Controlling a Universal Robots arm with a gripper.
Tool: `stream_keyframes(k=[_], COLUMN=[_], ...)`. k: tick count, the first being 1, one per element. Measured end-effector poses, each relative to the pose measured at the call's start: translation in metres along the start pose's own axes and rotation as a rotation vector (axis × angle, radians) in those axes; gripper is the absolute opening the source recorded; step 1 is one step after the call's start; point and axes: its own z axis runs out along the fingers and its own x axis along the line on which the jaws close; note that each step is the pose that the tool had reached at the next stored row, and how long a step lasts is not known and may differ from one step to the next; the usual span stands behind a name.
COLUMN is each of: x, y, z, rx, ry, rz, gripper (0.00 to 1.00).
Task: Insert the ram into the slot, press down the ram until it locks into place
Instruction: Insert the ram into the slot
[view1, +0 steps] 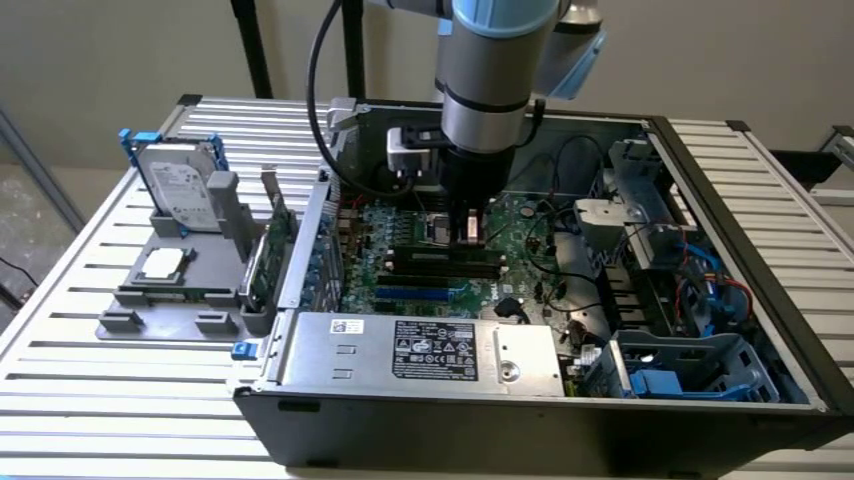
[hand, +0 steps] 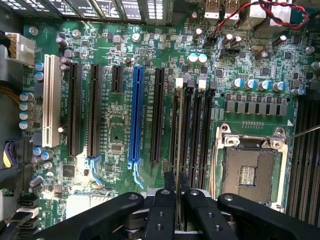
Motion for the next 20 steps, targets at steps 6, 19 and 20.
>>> stream_keyframes(k=[6,19,20], x=[0.0000,-0.0001,-0.0001], y=[-0.0002,0.0032,0.0035], z=[0.0023,0.0051,0.0051], rx=[0.0012,0.0104,0.0105], ry=[0.0004,0.0090,0.0099], rz=[0.000,0.003,0.004], gripper=[0.14,0.14,0.14])
